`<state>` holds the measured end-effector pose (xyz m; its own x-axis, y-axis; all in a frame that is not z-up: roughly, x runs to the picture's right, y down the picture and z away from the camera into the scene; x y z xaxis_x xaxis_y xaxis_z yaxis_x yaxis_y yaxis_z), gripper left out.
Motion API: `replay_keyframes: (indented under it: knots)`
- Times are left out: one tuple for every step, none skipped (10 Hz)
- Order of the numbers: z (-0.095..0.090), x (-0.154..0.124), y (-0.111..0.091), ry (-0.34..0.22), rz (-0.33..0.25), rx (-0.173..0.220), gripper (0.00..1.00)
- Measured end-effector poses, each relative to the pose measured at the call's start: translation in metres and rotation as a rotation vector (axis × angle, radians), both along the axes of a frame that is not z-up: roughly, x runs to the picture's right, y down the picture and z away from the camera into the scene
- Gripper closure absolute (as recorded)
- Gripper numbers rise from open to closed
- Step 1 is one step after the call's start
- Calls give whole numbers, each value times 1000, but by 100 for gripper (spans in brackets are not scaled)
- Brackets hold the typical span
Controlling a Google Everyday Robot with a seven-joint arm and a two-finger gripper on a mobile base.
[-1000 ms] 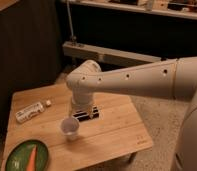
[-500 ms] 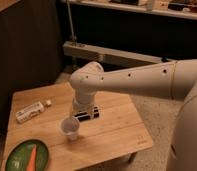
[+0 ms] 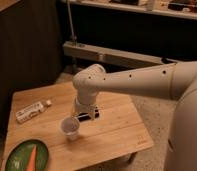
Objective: Pick up the ceramic cup
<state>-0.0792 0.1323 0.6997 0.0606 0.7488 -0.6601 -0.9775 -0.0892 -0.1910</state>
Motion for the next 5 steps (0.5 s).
replay_keyframes:
  knots:
    - [4, 2, 2, 13, -4, -4, 35]
    - [6, 1, 3, 21, -14, -6, 35]
    - [9, -3, 6, 26, -27, -10, 35]
    - [12, -3, 8, 26, -20, -19, 35]
    - [14, 2, 10, 27, -11, -30, 35]
